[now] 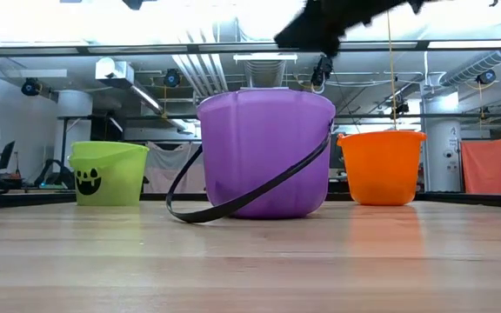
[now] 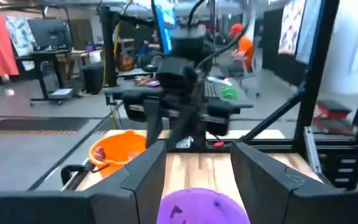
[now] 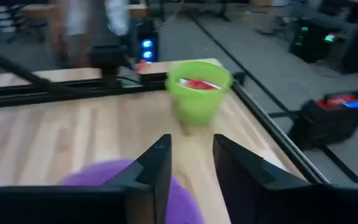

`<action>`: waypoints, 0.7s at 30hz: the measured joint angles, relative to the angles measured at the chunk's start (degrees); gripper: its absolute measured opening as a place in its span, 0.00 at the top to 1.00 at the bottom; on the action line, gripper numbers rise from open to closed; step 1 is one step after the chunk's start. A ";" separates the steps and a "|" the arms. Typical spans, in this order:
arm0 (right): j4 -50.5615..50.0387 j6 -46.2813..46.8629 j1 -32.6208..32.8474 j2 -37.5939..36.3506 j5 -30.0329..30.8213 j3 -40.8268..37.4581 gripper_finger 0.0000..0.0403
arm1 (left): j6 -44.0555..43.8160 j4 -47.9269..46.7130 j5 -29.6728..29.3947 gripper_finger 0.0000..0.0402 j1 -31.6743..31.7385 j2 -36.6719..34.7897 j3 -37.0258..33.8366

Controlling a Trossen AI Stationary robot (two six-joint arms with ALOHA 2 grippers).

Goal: Sort candy by brand, put in halloween buckets
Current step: Return to Home Position

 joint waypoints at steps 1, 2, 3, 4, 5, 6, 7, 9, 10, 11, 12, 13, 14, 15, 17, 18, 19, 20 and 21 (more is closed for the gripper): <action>1.39 0.35 -1.43 -1.73 -0.30 -2.75 0.74 | -0.36 0.50 1.01 0.59 1.35 -2.54 -2.27; 2.03 0.55 -2.62 -3.41 -0.96 -5.00 0.76 | -0.52 1.39 1.18 0.59 2.16 -5.11 -4.42; 2.44 0.55 -3.86 -5.25 -2.11 -7.14 0.78 | -0.52 2.25 1.08 0.59 2.87 -7.81 -6.42; 2.87 0.52 -4.95 -7.16 -3.49 -9.17 0.80 | -0.57 3.29 0.27 0.59 3.36 -10.76 -8.71; 3.39 0.53 -5.90 -9.20 -4.62 -11.00 0.82 | -0.81 4.37 -1.19 0.59 3.66 -13.62 -10.90; 3.66 0.51 -6.76 -11.33 -5.76 -12.63 0.84 | -0.99 5.61 -2.26 0.59 3.70 -16.57 -13.01; 3.90 0.40 -7.53 -13.64 -6.65 -14.32 0.86 | -1.34 6.88 -3.26 0.59 3.70 -19.78 -15.04; 4.13 0.11 -8.42 -18.24 -7.73 -17.53 0.90 | -2.78 7.49 -4.36 0.59 3.67 -26.52 -18.84; 4.15 0.12 -8.55 -20.48 -7.94 -19.12 0.91 | -3.87 8.12 -4.77 0.59 3.65 -29.60 -20.70; 4.04 0.25 -8.61 -22.99 -8.06 -20.81 0.92 | -4.80 8.89 -4.90 0.59 3.68 -32.51 -22.34; 3.97 0.52 -8.56 -25.32 -8.11 -22.32 0.94 | -5.74 9.40 -4.88 0.59 3.67 -35.48 -23.98; 3.99 0.84 -8.52 -27.73 -8.10 -23.68 0.95 | -6.07 9.33 -4.88 0.59 3.65 -38.26 -25.57; 4.13 1.37 -8.52 -30.29 -8.09 -25.10 0.96 | -6.09 9.24 -4.88 0.59 3.65 -40.79 -26.82; 4.19 1.99 -8.52 -32.85 -8.07 -26.44 0.97 | -5.81 9.48 -4.97 0.59 3.65 -43.28 -27.99; 4.27 3.02 -8.52 -38.03 -7.72 -29.13 0.97 | -4.66 9.79 -6.29 0.59 3.65 -47.30 -30.18; 4.36 3.51 -8.52 -40.47 -6.70 -30.43 0.98 | -4.10 11.06 -7.35 0.59 3.65 -47.18 -30.85; 4.37 3.84 -8.52 -42.96 -5.51 -31.85 0.98 | -3.45 10.29 -8.84 0.59 3.65 -47.15 -31.55; 4.22 4.34 -8.55 -45.48 -4.23 -33.33 0.98 | -3.21 8.94 -10.71 0.59 3.65 -46.76 -32.09; 4.38 5.13 -8.62 -47.78 -2.80 -34.81 0.98 | -3.38 9.09 -13.00 0.59 3.65 -45.66 -32.46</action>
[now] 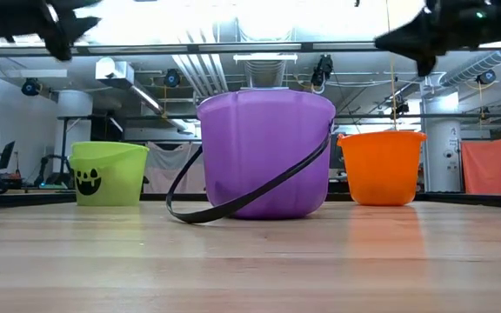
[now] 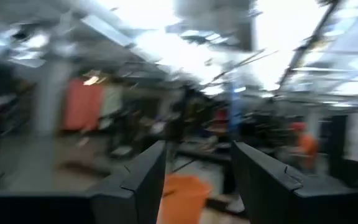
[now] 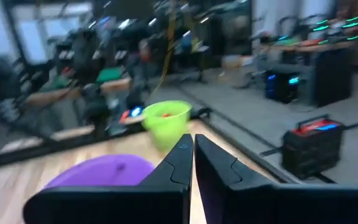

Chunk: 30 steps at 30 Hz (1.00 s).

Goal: Sort candy by brand, put in halloween buckets
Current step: Return to Home Position

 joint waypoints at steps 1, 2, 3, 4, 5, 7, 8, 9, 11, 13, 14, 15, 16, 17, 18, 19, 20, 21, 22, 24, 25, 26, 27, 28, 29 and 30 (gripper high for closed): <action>0.04 0.74 -0.07 -2.72 1.39 -1.61 0.98 | -0.94 -0.12 -2.41 0.59 0.00 0.60 -0.90; -0.11 1.48 -0.17 -5.64 2.15 -3.34 0.98 | -2.27 -1.19 -4.31 0.59 0.03 0.61 -2.24; -0.10 2.28 -0.17 -8.27 2.40 -5.07 0.98 | -3.23 -1.70 -5.28 0.59 0.02 0.56 -3.82; 0.00 3.57 -0.17 -10.91 2.45 -6.69 0.98 | -4.35 -1.18 -5.52 0.59 0.02 0.57 -5.65; 0.01 4.98 -0.17 -13.72 2.38 -8.38 0.98 | -5.76 -0.21 -5.60 0.59 0.00 0.36 -7.57; 0.19 6.69 -0.17 -19.26 1.28 -11.38 0.98 | -9.64 2.54 -5.22 0.59 -0.10 -0.51 -12.48; 0.50 7.43 -0.14 -21.63 0.32 -12.73 0.98 | -12.01 0.27 -4.48 0.59 -0.15 -0.88 -13.73; 1.30 7.56 -0.14 -23.08 -0.61 -13.90 0.98 | -14.62 -4.36 -3.21 0.59 -0.17 -1.12 -13.29; 2.41 7.16 -0.11 -23.18 -2.82 -16.10 0.98 | -16.55 -8.23 -1.20 0.59 -0.43 -0.86 -12.70; 5.36 4.91 -0.12 -21.36 -3.50 -18.05 0.98 | -13.71 -7.52 1.57 0.59 -0.61 -0.92 -12.89; 7.66 4.58 -0.12 -20.60 -3.40 -19.18 0.98 | -11.76 -7.30 2.39 0.59 -0.67 -0.89 -12.93; 7.54 4.43 -0.12 -20.53 -3.29 -20.29 0.98 | -10.49 -7.42 3.35 0.59 -0.71 -1.19 -13.01; 7.96 4.42 -0.14 -20.43 -3.41 -20.29 0.98 | -9.73 -7.38 3.67 0.59 -0.70 -1.26 -13.05; 8.20 4.17 -0.14 -20.02 -4.10 -20.28 0.98 | -9.27 -7.21 3.54 0.59 -0.71 -1.27 -13.03; 7.42 4.16 -0.14 -19.81 -4.80 -20.28 0.98 | -9.10 -7.16 3.40 0.59 -0.71 -1.26 -13.00; 7.14 4.21 -0.13 -19.74 -5.13 -20.28 0.98 | -9.36 -7.30 3.72 0.59 -0.73 -1.26 -13.03; 6.70 4.56 -0.12 -19.72 -5.36 -20.28 0.98 | -10.16 -7.25 4.10 0.59 -0.76 -1.17 -13.05; 6.28 5.28 -0.12 -19.57 -5.44 -20.28 0.98 | -11.24 -7.13 4.89 0.59 -0.79 -0.97 -13.03; 5.79 6.04 -0.12 -19.32 -5.36 -20.28 0.98 | -11.89 -7.14 5.08 0.59 -0.81 -0.85 -13.03; 4.19 6.66 -0.14 -18.91 -4.70 -20.30 0.98 | -12.16 -7.23 5.13 0.59 -0.81 -0.79 -13.03; 3.54 6.79 -0.14 -18.77 -4.33 -20.30 0.98 | -12.21 -7.00 5.10 0.59 -0.81 -0.62 -13.03; 3.47 6.81 -0.14 -18.50 -4.01 -20.30 0.98 | -12.27 -6.96 5.12 0.59 -0.81 -0.53 -13.03; 3.32 6.81 -0.14 -18.35 -3.97 -20.30 0.98 | -12.30 -7.23 5.12 0.59 -0.81 -0.52 -13.03; 3.06 6.81 -0.14 -18.22 -3.82 -20.30 0.98 | -12.31 -7.19 5.12 0.59 -0.81 -0.48 -13.03; 2.74 6.82 -0.14 -18.11 -3.75 -20.30 0.98 | -12.31 -7.02 5.10 0.59 -0.81 -0.31 -13.03; 2.64 6.84 -0.14 -17.94 -3.75 -20.31 0.98 | -12.31 -7.05 5.10 0.59 -0.81 -0.25 -13.03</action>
